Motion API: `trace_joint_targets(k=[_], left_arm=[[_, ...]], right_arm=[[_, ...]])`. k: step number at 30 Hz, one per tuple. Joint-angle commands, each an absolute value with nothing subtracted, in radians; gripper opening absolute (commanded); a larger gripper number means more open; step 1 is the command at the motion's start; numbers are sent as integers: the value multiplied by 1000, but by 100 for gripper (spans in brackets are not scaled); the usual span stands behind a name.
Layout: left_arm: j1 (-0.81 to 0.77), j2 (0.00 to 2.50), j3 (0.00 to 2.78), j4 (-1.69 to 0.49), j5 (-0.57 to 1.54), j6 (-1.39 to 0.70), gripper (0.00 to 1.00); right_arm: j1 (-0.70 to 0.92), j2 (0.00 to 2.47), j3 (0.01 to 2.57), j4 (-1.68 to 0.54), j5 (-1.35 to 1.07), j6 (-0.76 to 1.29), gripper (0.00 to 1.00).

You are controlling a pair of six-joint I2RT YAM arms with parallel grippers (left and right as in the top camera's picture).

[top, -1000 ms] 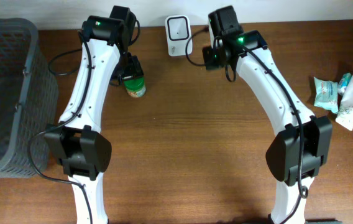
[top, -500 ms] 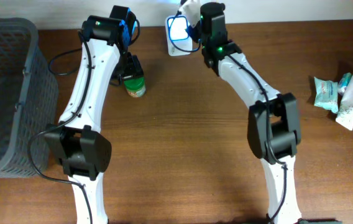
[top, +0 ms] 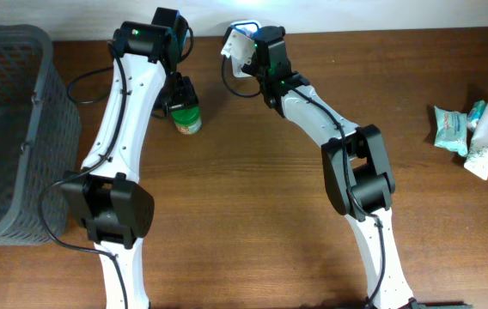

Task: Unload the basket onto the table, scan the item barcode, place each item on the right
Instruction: 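Carry the orange pack to the far right pile and release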

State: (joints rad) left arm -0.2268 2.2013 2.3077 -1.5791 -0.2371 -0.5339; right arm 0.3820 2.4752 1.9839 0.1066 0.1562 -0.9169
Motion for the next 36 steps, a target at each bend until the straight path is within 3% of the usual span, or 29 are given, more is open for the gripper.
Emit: trace_joint_targets(k=[1, 8, 16, 18, 24, 29, 36], left_arm=[[-224, 2199, 2324, -1581, -248, -525, 99], [-224, 2199, 2324, -1580, -248, -525, 99], [-224, 2199, 2324, -1580, -248, -525, 99], [-224, 2199, 2324, -1580, -248, -525, 99], [-224, 2199, 2324, -1581, -248, -525, 99], [-224, 2199, 2324, -1581, -248, -525, 99], [-224, 2199, 2324, -1581, -248, -525, 99]], right_arm=[[379, 2475, 1998, 123, 206, -914, 4], [379, 2475, 1998, 113, 270, -971, 4], [358, 2344, 1998, 27, 279, -873, 4], [321, 2293, 1998, -30, 347, -760, 4], [66, 2187, 1998, -468, 402, -302, 4], [-157, 2191, 1998, -810, 393, -218, 4], [-427, 2198, 1997, -951, 361, -47, 4]])
